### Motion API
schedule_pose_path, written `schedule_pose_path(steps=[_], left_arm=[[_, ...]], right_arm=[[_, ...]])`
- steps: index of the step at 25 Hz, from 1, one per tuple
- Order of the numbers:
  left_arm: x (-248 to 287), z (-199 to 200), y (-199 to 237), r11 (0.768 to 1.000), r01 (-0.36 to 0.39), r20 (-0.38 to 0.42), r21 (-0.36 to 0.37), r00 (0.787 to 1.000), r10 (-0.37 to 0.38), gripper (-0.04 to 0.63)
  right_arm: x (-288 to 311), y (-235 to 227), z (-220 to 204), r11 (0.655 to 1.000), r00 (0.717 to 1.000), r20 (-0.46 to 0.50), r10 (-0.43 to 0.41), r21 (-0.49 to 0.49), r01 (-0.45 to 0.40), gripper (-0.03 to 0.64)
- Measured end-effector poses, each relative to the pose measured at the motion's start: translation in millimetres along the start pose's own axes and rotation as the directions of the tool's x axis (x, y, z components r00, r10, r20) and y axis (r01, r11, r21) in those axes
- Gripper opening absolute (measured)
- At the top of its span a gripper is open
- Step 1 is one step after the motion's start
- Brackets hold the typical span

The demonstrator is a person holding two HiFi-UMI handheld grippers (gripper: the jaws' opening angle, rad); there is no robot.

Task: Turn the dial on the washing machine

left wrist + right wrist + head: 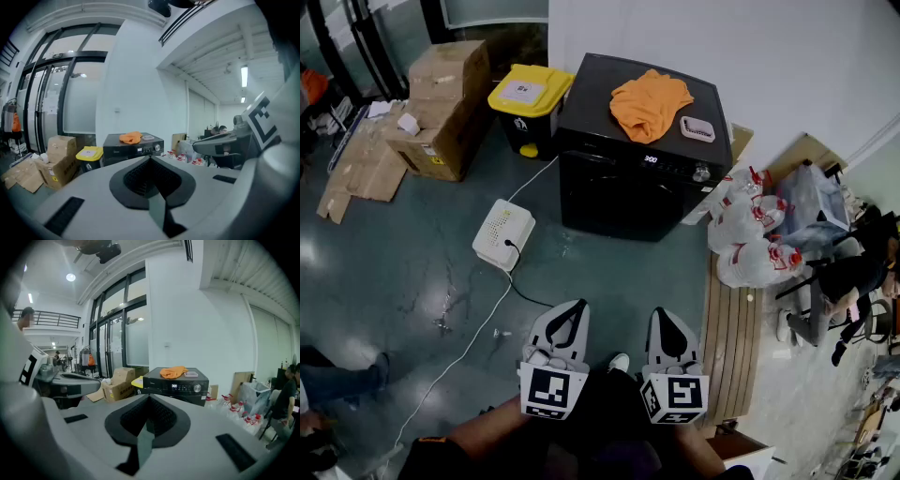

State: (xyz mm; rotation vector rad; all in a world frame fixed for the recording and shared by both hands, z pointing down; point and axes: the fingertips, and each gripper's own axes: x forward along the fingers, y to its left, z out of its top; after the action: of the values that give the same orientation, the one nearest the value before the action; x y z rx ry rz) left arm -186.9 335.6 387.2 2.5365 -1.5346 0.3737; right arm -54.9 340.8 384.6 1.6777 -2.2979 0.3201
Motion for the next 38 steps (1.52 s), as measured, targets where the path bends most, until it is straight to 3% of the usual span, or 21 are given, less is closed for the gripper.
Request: schedule_pose_path(steps=[12, 18, 24, 28, 33, 34, 36, 38], left_arm=[[-22, -15, 26, 0.999, 0.04, -0.015, -0.032, 0.999, -0.041, 0.011], [-23, -6, 35, 0.997, 0.067, 0.026, -0.042, 0.998, -0.066, 0.011], [1, 2, 30, 0.997, 0.062, 0.036, -0.04, 0.998, -0.061, 0.011], [34, 11, 32, 1.0, 0.013, 0.043, -0.007, 0.999, -0.013, 0.011], [83, 32, 22, 0.998, -0.05, 0.027, -0.027, 0.998, 0.051, 0.011], [92, 36, 20, 0.997, -0.064, 0.025, -0.03, 0.998, 0.065, 0.012], [111, 44, 17, 0.995, -0.091, 0.018, -0.033, 0.996, 0.092, 0.012], [128, 53, 12, 0.993, -0.113, 0.024, -0.026, 0.993, 0.113, 0.014]], right_arm=[[1, 31, 0, 0.999, 0.999, -0.008, -0.052, 0.003, 0.052, 0.014], [5, 33, 7, 0.995, 0.996, 0.01, -0.09, 0.035, 0.09, 0.014], [22, 10, 9, 0.995, 0.995, 0.021, -0.096, 0.027, 0.095, 0.015], [49, -16, 14, 0.998, 0.997, 0.029, -0.066, 0.015, 0.066, 0.015], [83, -66, 29, 1.0, 0.999, 0.041, -0.017, 0.003, 0.017, 0.018], [88, -75, 33, 1.0, 0.999, 0.045, -0.006, 0.001, 0.006, 0.029], [100, -94, 38, 1.0, 0.999, 0.047, 0.011, 0.002, -0.011, 0.147], [109, -113, 41, 1.0, 0.999, 0.048, 0.021, 0.005, -0.021, 0.175]])
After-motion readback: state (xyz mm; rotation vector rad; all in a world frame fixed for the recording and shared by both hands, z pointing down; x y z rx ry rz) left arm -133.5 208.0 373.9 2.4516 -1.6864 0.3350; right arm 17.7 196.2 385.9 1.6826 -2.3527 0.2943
